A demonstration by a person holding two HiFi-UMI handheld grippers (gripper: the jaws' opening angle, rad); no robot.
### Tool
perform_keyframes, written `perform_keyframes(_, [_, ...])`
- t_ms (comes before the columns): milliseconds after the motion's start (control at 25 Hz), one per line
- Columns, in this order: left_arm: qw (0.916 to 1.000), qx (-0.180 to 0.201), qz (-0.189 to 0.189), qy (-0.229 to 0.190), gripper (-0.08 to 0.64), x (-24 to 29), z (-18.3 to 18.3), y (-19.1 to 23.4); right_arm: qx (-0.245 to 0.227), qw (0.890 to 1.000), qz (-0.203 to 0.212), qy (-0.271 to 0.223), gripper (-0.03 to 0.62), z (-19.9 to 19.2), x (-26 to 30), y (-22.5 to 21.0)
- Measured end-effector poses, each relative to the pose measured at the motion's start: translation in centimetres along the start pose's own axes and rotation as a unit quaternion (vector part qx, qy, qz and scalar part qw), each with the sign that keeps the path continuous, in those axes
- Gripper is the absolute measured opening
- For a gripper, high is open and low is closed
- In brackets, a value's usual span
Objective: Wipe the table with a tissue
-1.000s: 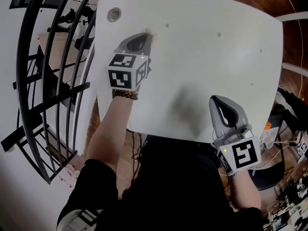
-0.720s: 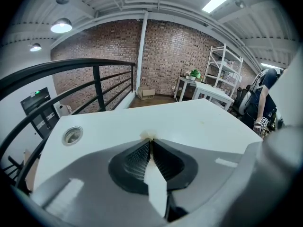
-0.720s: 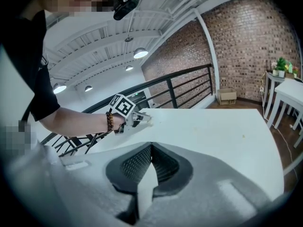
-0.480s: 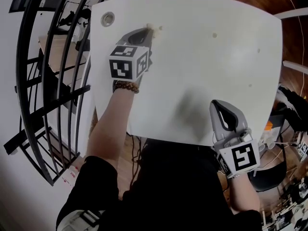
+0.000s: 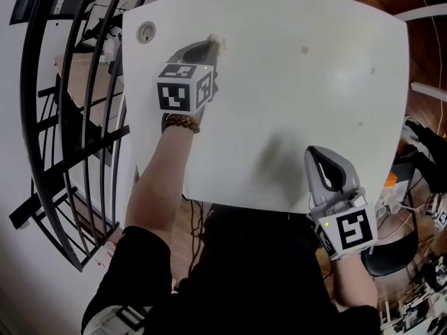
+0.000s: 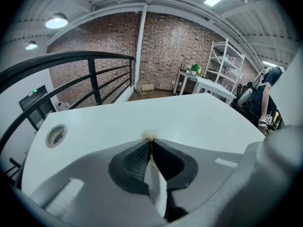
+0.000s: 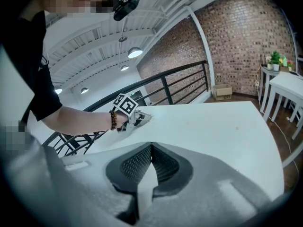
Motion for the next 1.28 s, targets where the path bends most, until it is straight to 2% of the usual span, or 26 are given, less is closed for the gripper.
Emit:
perform_keyframes(800, [0.9999,0.003,-0.007,-0.007,0.034,0.9,1.0,-0.8,0.014,1.000,-0.003,-0.001,-0.011,-0.5,-0.5,-0.9])
perform_keyframes(1280, [0.9991,0.026,-0.033,-0.010,0.034,2.2,2.1,-4.5,0.021,1.000,-0.011,-0.009,-0.011,-1.1,-1.7,-2.2])
Point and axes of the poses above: the fingertips, and each gripper's own axes: x forward along the fingers, y to its left, z out of its top, the point moved 7 cm from there along -x, backward along the fingers, and after that the axes turned 1 degree about x, right-handed, at the moved point
